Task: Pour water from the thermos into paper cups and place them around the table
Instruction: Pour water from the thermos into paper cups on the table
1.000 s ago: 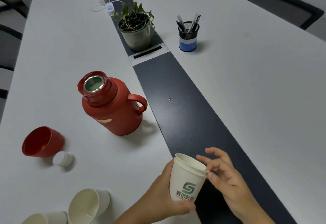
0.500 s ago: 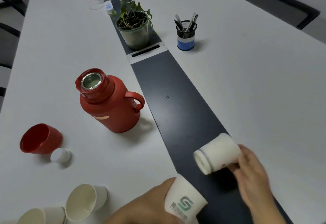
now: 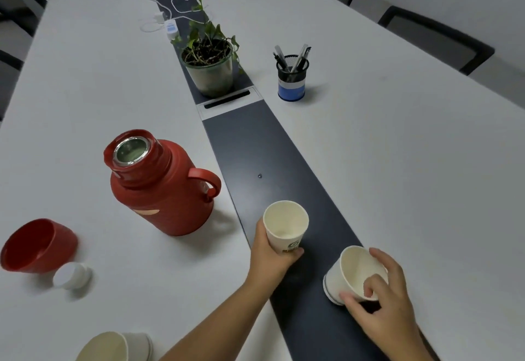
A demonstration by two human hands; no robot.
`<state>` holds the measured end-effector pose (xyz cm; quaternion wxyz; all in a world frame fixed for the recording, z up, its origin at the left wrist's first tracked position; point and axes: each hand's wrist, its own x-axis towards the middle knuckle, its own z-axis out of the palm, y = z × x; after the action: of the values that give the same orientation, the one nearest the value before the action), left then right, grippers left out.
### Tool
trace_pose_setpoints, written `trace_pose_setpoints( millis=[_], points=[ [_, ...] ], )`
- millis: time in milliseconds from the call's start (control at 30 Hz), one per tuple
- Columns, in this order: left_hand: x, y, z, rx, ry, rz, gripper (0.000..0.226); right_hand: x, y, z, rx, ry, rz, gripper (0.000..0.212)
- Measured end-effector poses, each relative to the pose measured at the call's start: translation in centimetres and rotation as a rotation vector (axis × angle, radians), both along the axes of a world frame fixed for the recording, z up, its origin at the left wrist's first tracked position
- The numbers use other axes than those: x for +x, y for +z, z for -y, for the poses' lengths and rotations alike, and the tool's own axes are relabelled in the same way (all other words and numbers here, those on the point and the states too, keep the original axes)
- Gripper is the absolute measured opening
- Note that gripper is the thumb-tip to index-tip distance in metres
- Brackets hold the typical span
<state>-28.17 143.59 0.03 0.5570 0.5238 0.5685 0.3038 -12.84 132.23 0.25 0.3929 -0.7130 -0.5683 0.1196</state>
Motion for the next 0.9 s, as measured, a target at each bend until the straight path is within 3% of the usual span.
trace_pose_setpoints(
  millis=[133,267,333,400,533,667,900],
  points=[
    [2.1,-1.5,-1.5,0.031,0.018,-0.045,0.073,-0.7,0.0,-0.2,0.044,-0.017,-0.153,0.050],
    [3.0,-2.5,-1.8,0.075,0.052,-0.108,0.073,-1.4,-0.5,0.1,0.012,-0.087,-0.406,0.076],
    [3.1,-2.6,-1.8,0.081,0.040,-0.115,0.075,-1.5,-1.3,0.7,-0.041,-0.117,-0.437,0.103],
    [2.6,-2.3,-1.6,0.083,-0.005,-0.128,0.078,-1.5,-1.9,1.3,-0.083,-0.100,-0.404,0.115],
    [-1.2,-1.5,0.8,0.083,-0.112,-0.314,0.081,-2.0,-1.4,1.1,-0.144,-0.073,-0.423,0.100],
    [-6.4,-1.3,6.5,0.180,-0.044,-0.547,0.061,-4.3,-0.2,0.2,-0.192,0.145,-0.443,0.085],
    [-11.8,-2.3,17.3,0.254,0.018,-0.866,0.051,-10.2,0.0,-2.8,-0.411,0.471,-0.545,0.075]
  ],
)
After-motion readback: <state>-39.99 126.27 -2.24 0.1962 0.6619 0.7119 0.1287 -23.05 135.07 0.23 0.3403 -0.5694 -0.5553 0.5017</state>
